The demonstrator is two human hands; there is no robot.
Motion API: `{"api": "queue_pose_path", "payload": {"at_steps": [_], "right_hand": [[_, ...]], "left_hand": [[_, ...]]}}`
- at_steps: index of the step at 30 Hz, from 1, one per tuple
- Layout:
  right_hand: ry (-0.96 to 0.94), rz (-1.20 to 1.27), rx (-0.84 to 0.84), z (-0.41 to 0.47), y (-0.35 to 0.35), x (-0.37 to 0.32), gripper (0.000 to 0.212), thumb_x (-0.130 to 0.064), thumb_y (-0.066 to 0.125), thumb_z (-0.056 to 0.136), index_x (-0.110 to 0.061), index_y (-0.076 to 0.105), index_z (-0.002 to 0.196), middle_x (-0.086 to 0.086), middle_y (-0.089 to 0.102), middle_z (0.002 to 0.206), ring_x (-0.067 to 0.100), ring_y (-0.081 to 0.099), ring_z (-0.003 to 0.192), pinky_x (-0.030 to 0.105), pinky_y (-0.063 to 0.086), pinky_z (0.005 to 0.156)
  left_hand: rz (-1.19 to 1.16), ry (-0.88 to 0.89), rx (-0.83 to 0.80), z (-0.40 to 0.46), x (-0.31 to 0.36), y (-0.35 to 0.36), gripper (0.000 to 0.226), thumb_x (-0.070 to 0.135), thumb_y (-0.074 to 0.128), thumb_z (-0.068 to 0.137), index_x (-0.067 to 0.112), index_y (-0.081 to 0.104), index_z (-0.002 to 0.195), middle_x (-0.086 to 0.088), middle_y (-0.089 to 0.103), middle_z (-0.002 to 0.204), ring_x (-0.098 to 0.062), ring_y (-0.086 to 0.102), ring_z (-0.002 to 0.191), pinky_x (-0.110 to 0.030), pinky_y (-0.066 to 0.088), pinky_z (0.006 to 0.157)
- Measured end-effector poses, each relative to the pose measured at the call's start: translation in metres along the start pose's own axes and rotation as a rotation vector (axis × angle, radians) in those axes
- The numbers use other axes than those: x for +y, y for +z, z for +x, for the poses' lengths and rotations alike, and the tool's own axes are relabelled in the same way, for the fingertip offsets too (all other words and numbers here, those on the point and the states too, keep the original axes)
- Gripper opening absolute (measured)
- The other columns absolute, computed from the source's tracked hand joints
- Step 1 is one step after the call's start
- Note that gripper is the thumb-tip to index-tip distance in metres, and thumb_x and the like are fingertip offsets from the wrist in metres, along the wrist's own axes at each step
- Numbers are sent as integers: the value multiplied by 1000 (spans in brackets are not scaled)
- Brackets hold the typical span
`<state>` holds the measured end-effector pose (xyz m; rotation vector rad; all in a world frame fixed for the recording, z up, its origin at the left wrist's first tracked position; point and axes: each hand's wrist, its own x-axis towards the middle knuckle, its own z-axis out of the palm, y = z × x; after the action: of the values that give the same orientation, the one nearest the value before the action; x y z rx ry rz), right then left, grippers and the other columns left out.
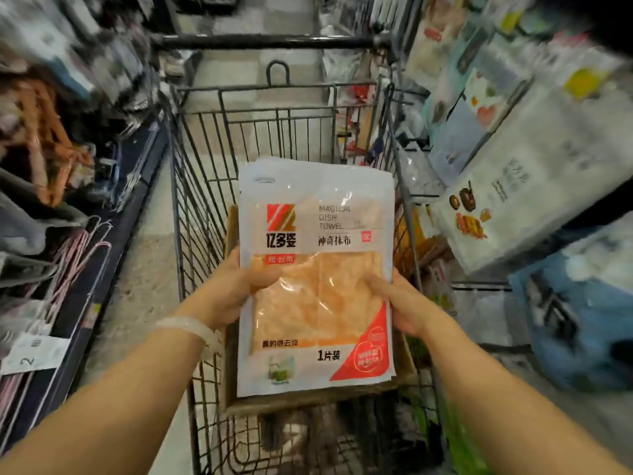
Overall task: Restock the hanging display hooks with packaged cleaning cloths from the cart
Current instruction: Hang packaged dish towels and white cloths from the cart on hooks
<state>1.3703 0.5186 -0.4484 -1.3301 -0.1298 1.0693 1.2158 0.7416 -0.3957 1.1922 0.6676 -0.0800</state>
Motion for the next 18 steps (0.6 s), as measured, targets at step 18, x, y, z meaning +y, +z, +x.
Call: {"api": "queue_pose_path", "payload": {"at_steps": [18], "right_hand": [[-512, -208, 627, -305, 49, -46, 56, -13, 82, 68, -18, 58, 119, 8, 67, 115, 22, 64, 105, 44, 52, 91]], "left_hand": [[212, 413, -390, -165, 40, 144, 54, 6, 77, 62, 12, 63, 113, -14, 73, 104, -31, 70, 95, -38, 60, 68]]}}
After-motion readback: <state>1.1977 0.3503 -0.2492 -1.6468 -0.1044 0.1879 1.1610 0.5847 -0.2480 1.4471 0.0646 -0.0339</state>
